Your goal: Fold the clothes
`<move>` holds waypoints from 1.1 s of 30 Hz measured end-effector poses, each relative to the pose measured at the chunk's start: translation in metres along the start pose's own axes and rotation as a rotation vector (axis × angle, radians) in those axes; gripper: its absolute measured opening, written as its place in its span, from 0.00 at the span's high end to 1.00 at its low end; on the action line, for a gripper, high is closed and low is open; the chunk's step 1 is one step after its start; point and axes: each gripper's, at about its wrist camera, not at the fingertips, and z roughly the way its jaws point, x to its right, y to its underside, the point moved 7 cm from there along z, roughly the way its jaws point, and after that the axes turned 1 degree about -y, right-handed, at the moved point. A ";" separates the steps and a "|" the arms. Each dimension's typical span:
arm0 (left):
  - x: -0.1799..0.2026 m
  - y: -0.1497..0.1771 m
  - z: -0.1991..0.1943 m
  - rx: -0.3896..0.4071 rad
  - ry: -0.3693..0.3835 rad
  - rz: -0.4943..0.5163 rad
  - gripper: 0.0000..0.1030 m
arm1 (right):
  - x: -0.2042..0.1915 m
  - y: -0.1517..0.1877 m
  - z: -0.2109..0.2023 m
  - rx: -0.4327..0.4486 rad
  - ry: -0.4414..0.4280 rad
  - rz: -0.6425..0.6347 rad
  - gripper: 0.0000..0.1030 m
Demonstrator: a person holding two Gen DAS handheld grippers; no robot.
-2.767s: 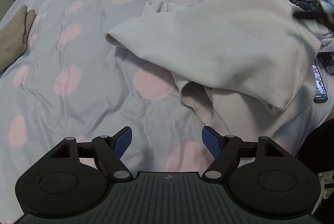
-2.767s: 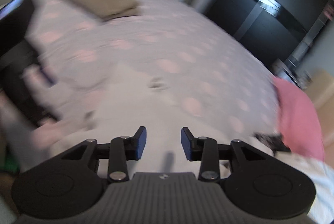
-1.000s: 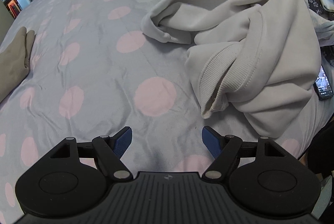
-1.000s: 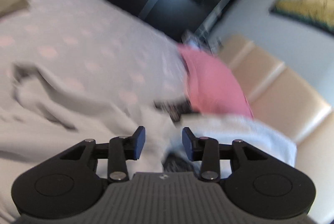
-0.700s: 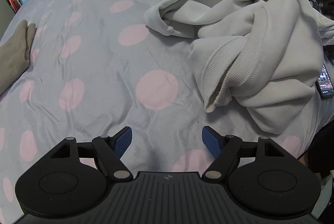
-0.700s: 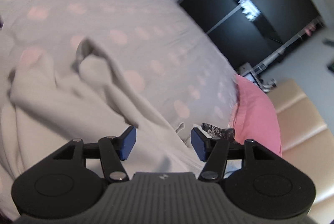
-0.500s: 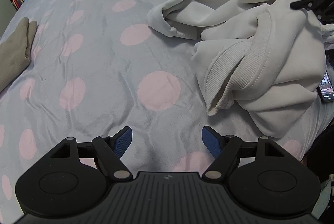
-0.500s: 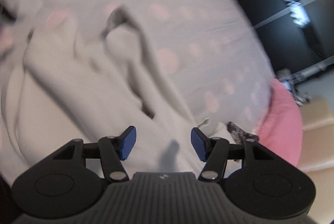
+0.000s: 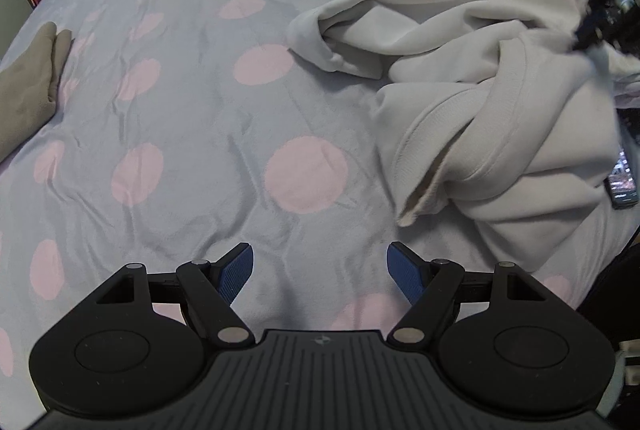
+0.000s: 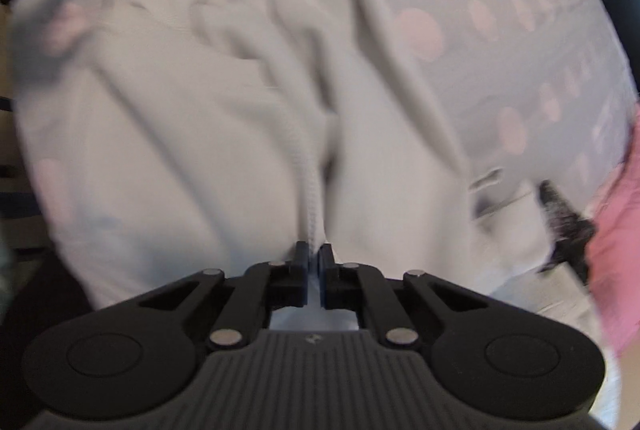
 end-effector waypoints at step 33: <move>0.062 0.006 0.019 -0.072 0.381 -0.505 0.72 | -0.175 -0.049 -0.030 0.441 -0.277 0.282 0.94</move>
